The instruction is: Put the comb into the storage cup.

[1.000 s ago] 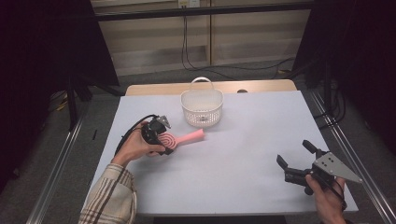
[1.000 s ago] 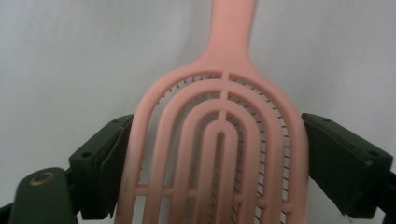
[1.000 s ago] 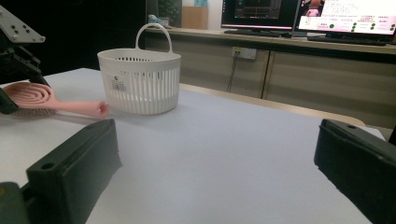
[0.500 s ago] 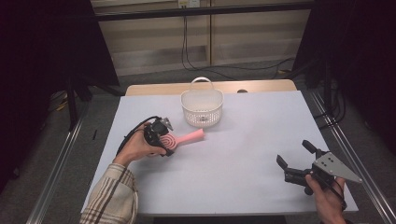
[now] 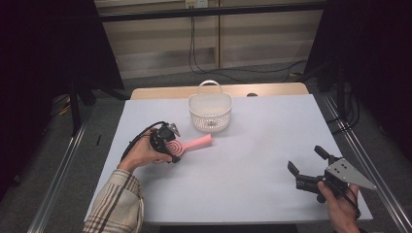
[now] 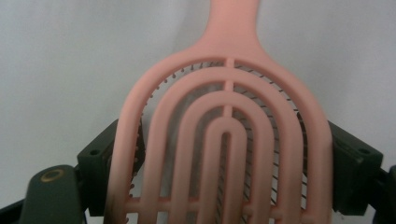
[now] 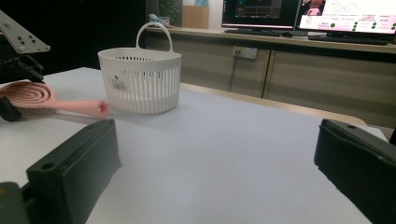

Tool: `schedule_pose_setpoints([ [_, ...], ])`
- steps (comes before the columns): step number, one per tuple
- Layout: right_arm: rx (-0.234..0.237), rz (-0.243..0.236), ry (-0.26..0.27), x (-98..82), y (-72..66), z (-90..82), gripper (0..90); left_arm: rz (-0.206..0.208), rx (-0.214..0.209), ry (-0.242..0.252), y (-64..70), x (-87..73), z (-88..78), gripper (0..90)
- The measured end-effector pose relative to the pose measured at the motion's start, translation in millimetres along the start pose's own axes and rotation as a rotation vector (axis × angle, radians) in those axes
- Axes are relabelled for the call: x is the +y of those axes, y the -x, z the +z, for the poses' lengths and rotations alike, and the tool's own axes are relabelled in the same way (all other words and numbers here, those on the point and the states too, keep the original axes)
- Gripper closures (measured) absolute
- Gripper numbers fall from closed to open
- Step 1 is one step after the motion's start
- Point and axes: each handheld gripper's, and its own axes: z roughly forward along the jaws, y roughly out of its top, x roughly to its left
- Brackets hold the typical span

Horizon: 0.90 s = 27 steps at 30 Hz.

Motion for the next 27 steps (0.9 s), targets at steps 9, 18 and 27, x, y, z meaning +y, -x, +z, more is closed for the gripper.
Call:
schedule_pose_setpoints([
  [9,0.002,-0.002,-0.002,-0.1,-0.2,-0.2,0.0,-0.014,-0.001,-0.011,0.7,1.8,0.1,18.7],
  [18,0.007,0.003,-0.010,-0.6,-0.1,0.5,0.0,-0.052,-0.001,-0.035,2.1,3.0,-1.1,19.2],
  [27,0.010,-0.004,-0.024,-1.4,0.3,0.9,0.0,-0.046,0.013,-0.033,3.7,2.8,-2.0,19.4],
])
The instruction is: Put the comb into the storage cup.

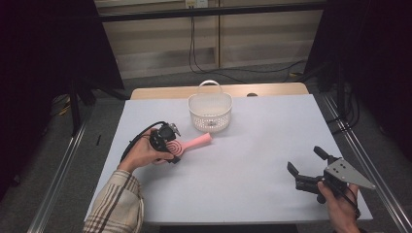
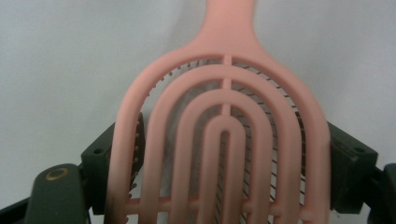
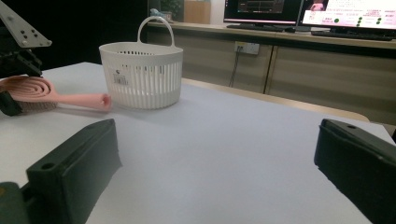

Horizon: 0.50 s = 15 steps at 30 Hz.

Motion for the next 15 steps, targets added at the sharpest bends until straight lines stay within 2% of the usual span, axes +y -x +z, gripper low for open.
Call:
schedule_pose_setpoints([
  [4,0.003,-0.003,0.001,0.1,-0.4,0.0,0.0,-0.007,0.003,0.005,0.4,0.5,-0.9,19.5],
  [7,0.000,-0.003,0.002,0.1,-0.3,0.0,0.0,-0.010,0.044,0.020,1.7,0.6,-3.0,19.6],
  [8,-0.002,-0.003,0.000,0.0,-0.2,0.0,0.0,-0.028,0.047,0.038,2.1,0.3,-3.5,19.6],
  [9,-0.001,-0.002,0.002,0.0,-0.1,0.1,0.0,-0.015,0.048,0.028,0.2,0.0,-5.6,19.7],
  [11,-0.002,-0.001,0.002,0.1,-0.3,0.0,0.0,-0.035,0.055,0.049,0.7,-1.2,-5.3,19.8],
  [12,0.000,-0.002,0.001,0.0,-0.3,-0.1,0.0,-0.024,0.050,0.038,-0.8,-1.8,-6.7,19.8],
  [15,-0.002,-0.001,0.003,0.0,-0.1,0.1,0.0,-0.028,0.042,0.043,-0.5,-3.2,-8.8,19.8],
])
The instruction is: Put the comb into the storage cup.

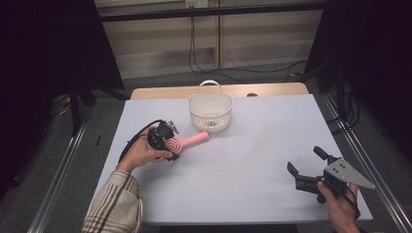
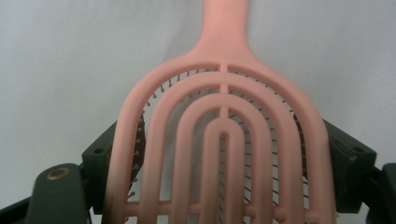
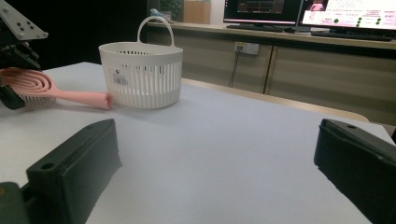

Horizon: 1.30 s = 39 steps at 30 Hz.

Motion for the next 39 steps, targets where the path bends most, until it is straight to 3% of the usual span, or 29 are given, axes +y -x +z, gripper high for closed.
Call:
schedule_pose_setpoints([
  [4,-0.001,-0.001,-0.002,0.0,-0.1,0.1,0.0,-0.003,-0.002,0.008,1.0,0.4,-3.1,19.8],
  [5,0.000,-0.002,-0.002,0.0,-0.1,0.1,0.0,-0.022,-0.002,0.026,2.2,0.4,-3.1,19.8],
  [9,-0.001,0.000,0.000,-0.1,0.0,0.1,0.0,-0.004,-0.011,0.019,2.4,0.1,-5.3,19.8],
  [11,-0.001,0.000,0.000,-0.1,0.1,0.2,0.0,-0.034,-0.010,0.046,4.1,-0.4,-5.7,19.8],
  [14,0.000,-0.002,-0.001,0.0,-0.1,0.1,0.0,-0.038,0.000,0.071,3.9,-0.4,-9.0,19.8],
  [16,-0.001,-0.001,0.000,0.0,-0.1,0.1,0.0,-0.017,-0.001,0.064,3.2,-0.4,-12.0,19.8],
  [19,-0.001,-0.001,0.000,0.0,-0.1,0.1,0.0,-0.032,-0.006,0.088,4.8,-1.2,-13.6,19.8],
  [21,-0.001,-0.001,0.000,0.0,-0.1,0.2,0.0,-0.018,-0.012,0.081,3.5,-1.4,-16.5,19.8],
  [22,-0.001,-0.001,0.001,0.0,-0.2,0.2,0.0,-0.036,-0.007,0.096,5.1,-1.3,-16.5,19.8],
  [23,0.001,-0.003,0.001,0.0,-0.2,0.2,0.0,-0.015,-0.005,0.087,4.0,-1.0,-18.1,19.8],
  [25,-0.002,-0.002,0.000,0.0,-0.1,0.3,0.0,-0.045,-0.020,0.113,5.6,-1.1,-18.5,19.8],
  [30,-0.002,-0.003,0.000,0.0,-0.1,0.1,0.0,-0.041,-0.035,0.151,3.8,-1.6,-25.3,19.8],
  [32,-0.003,-0.002,0.001,0.0,0.0,0.0,0.0,-0.072,-0.028,0.193,5.8,-1.8,-27.1,19.8],
  [34,-0.002,-0.003,0.001,0.0,-0.1,0.1,0.0,-0.049,-0.025,0.186,4.3,-2.0,-30.9,19.8],
  [35,-0.001,-0.002,0.002,0.1,-0.1,0.1,0.0,-0.072,-0.029,0.206,5.6,-2.3,-30.8,19.8],
  [37,0.000,-0.003,0.002,0.0,-0.2,0.1,0.0,-0.068,-0.038,0.203,5.4,-2.9,-32.3,19.8],
  [38,-0.002,-0.002,0.003,0.1,-0.1,0.1,0.0,-0.042,-0.049,0.185,4.3,-3.2,-33.3,19.8],
  [39,-0.002,-0.001,0.003,0.1,-0.2,0.1,0.0,-0.066,-0.054,0.210,7.1,-3.3,-31.8,19.8],
])
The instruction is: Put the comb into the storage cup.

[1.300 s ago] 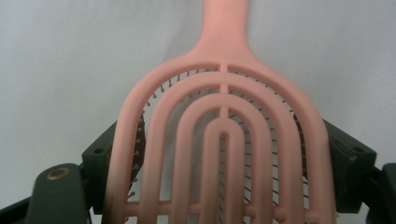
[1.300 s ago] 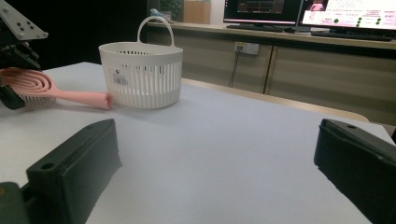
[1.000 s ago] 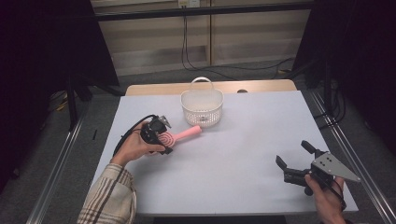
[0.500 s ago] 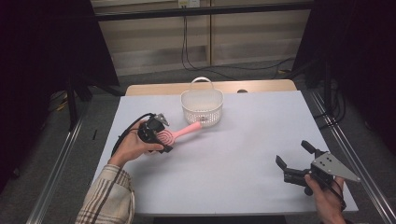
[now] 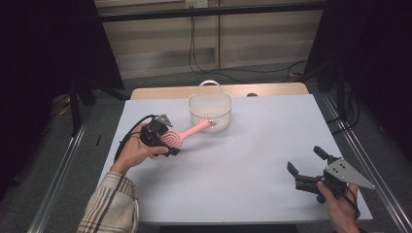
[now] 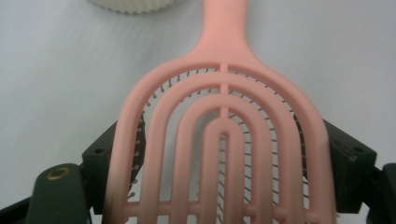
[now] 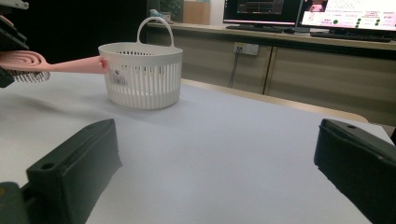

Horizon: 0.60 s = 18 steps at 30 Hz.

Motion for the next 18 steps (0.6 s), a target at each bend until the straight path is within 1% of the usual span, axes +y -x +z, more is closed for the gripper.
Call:
schedule_pose_setpoints([
  [2,0.000,0.000,-0.002,0.0,0.0,0.0,0.0,0.006,-0.008,-0.006,1.5,0.7,-0.5,19.8],
  [3,0.000,-0.001,-0.002,0.0,0.0,0.1,0.0,0.009,-0.022,-0.001,1.3,1.2,-1.3,19.8],
  [4,-0.001,0.000,-0.001,0.0,-0.1,0.1,0.0,0.012,-0.025,0.008,2.4,1.9,-2.2,19.8],
  [5,0.001,-0.002,-0.002,0.0,0.0,0.1,0.0,0.036,-0.025,-0.003,1.5,2.7,-4.1,19.8],
  [6,-0.002,-0.002,-0.002,0.0,-0.2,0.1,0.0,0.012,-0.033,0.020,3.7,3.2,-4.3,19.8],
  [7,0.000,-0.002,0.000,0.0,-0.1,0.0,0.0,0.029,-0.040,0.016,3.5,4.3,-6.3,19.8],
  [9,-0.001,0.000,-0.001,0.0,0.0,0.0,0.0,0.011,-0.055,0.044,5.6,6.0,-9.0,19.8],
  [10,-0.001,0.000,-0.002,0.0,0.1,0.1,0.0,0.027,-0.046,0.045,5.7,7.8,-11.8,19.8],
  [12,-0.001,-0.001,0.000,0.1,-0.1,0.0,0.0,0.028,-0.057,0.048,6.2,10.4,-14.2,19.8],
  [13,0.000,0.000,0.000,0.0,-0.1,0.2,0.0,0.020,-0.059,0.063,6.5,11.8,-14.9,19.8],
  [14,0.000,-0.001,-0.001,0.0,0.0,0.3,0.0,0.023,-0.065,0.055,5.8,13.8,-16.2,19.8],
  [15,-0.001,0.000,-0.001,0.0,0.1,0.3,0.0,0.015,-0.066,0.063,5.9,15.4,-16.7,19.8],
  [16,-0.001,-0.001,-0.001,0.0,0.1,0.4,0.0,0.021,-0.072,0.062,4.7,16.7,-17.7,19.8],
  [17,-0.001,-0.001,0.000,0.0,0.0,0.5,0.0,0.008,-0.078,0.069,4.8,18.9,-18.6,19.8],
  [18,0.000,-0.001,0.000,0.0,0.0,0.4,0.0,0.017,-0.081,0.061,4.4,21.0,-20.0,19.8],
])
